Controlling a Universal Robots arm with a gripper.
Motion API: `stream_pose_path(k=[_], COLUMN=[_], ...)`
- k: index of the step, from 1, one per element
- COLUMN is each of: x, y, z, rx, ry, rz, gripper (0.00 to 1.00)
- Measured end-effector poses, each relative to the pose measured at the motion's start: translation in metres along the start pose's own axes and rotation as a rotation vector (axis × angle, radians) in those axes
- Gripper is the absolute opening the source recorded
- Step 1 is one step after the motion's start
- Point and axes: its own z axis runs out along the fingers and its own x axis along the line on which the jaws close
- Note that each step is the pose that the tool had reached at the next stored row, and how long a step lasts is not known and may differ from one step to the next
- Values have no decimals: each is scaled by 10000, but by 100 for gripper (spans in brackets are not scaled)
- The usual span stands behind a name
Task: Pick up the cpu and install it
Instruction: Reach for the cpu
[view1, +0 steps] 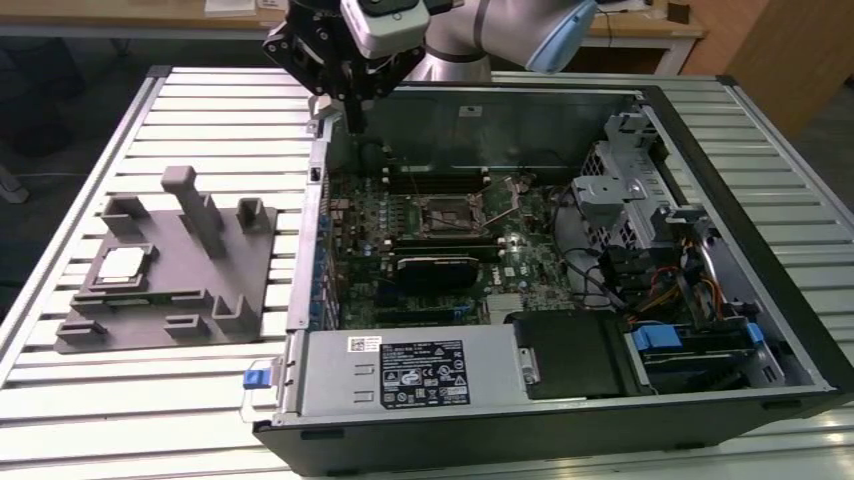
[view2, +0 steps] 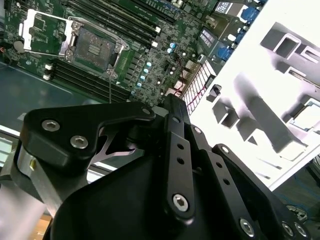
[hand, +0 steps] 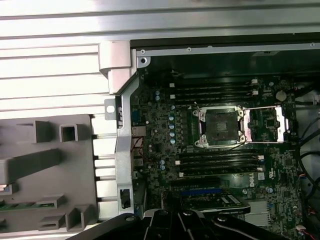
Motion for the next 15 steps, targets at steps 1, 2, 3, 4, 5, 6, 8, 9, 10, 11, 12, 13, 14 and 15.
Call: stream_pose_path(k=[1,2,3,4,5,6,8,9,10,11,12,13,14,15], x=[4,8,12,16,20,25,34,39,44,48,54,58,63,67], y=[0,-1,-1,-1,-2,-2,-3,-3,-4,-4,-5,-5,-5,-6], z=[1,1,2,3,4,4,5,6,7,7,8,9,9,10], rx=[0,0,0,0,-1,0,0,0,0,0,0,0,1,0], ry=[0,0,0,1,1,1,2,2,2,2,2,2,3,3], rz=[0,0,0,0,0,0,0,0,0,-1,0,0,0,0], gripper=[11,11,11,11,11,11,11,11,11,11,11,11,11,11])
